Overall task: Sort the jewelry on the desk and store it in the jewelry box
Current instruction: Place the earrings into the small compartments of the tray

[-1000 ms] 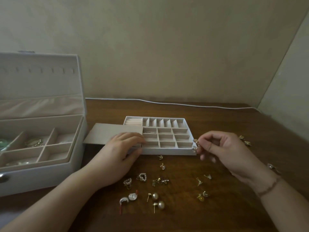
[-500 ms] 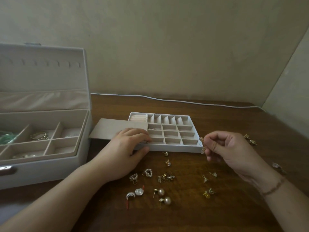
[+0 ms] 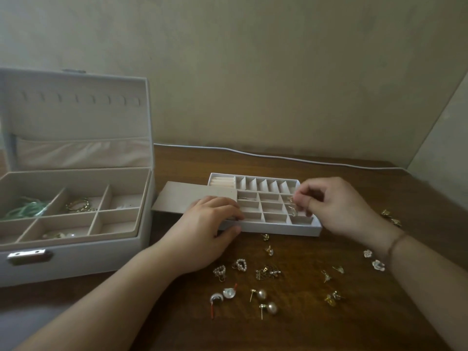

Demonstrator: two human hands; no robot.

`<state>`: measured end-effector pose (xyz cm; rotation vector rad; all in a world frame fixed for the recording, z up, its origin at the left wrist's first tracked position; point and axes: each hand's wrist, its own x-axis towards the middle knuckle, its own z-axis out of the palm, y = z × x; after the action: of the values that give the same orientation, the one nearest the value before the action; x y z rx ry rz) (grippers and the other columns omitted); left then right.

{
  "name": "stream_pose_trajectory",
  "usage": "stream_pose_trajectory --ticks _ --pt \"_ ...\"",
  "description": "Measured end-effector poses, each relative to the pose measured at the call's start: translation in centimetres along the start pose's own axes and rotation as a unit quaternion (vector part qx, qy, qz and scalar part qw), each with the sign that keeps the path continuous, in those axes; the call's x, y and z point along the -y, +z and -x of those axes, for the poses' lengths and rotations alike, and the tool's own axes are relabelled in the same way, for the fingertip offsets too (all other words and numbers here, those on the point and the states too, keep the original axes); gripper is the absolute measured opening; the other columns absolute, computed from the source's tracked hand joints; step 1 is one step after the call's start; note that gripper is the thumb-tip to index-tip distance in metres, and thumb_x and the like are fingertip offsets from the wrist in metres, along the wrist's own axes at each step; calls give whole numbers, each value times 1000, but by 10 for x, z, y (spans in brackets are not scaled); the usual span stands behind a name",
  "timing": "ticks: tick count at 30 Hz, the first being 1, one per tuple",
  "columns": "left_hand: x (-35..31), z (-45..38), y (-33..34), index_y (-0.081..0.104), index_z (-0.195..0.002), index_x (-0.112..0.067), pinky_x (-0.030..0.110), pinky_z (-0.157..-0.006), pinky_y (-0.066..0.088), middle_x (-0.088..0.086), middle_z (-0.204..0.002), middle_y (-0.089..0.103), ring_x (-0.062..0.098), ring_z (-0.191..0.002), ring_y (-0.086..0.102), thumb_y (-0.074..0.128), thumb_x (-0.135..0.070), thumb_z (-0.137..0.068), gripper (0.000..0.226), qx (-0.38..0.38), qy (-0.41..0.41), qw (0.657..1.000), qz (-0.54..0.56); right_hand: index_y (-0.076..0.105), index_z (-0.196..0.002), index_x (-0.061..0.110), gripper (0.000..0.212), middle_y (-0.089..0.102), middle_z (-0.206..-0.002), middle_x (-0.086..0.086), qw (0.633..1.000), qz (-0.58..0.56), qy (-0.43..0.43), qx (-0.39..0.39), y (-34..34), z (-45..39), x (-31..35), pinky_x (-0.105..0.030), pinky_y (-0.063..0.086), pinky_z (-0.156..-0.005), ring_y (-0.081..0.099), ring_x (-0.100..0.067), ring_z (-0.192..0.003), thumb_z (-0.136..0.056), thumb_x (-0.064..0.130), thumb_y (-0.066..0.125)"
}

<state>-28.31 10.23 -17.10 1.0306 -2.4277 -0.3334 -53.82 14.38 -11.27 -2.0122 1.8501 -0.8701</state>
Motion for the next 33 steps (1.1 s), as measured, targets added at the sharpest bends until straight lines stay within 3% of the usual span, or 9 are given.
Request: stream_pose_trajectory --ticks 6,15,24,27,29,33 --pt "-2 1 0 59 -125 -38 25 -113 27 -22 -135 48 -3 -128 35 53 -40 -97 29 2 1 1000 1 70 -88 29 10 68 -86 14 992 125 -7 10 23 -53 5 -35 56 -77 62 -6 -82 -93 26 61" --pt "1 1 0 59 -125 -37 28 -114 28 -21 -135 49 -1 -129 36 55 -37 -96 29 -3 6 1000 2 71 -104 26 15 67 -99 12 989 131 5 63 33 -61 0 -26 50 -79 60 -4 -90 -94 23 60" --pt "5 1 0 59 -123 -41 28 -113 31 -25 -133 48 -5 -128 36 56 -38 -95 28 0 7 1000 2 70 -93 35 24 72 -85 15 995 44 37 -83 -56 -7 -50 -20 45 -73 64 -1 -87 -93 13 61" --pt "6 1 0 58 -121 -43 26 -112 32 -30 -130 46 -9 -127 35 55 -40 -94 28 2 7 1000 0 68 -84 39 34 73 -79 17 992 36 75 -91 -78 26 -74 -32 53 -78 67 -3 -76 -91 7 61" --pt "6 0 1 59 -120 -44 26 -111 34 -32 -129 46 -9 -126 35 55 -40 -93 27 1 5 1000 3 70 -81 39 29 72 -79 18 991 68 92 -73 -81 39 -83 -33 52 -77 66 -6 -78 -90 12 66" --pt "7 -1 3 60 -116 -46 31 -109 39 -30 -128 50 -7 -127 39 58 -39 -91 26 -6 4 1000 7 66 -87 44 9 63 -95 20 977 175 107 52 -68 41 -80 -28 47 -79 57 -3 -91 -82 39 72"
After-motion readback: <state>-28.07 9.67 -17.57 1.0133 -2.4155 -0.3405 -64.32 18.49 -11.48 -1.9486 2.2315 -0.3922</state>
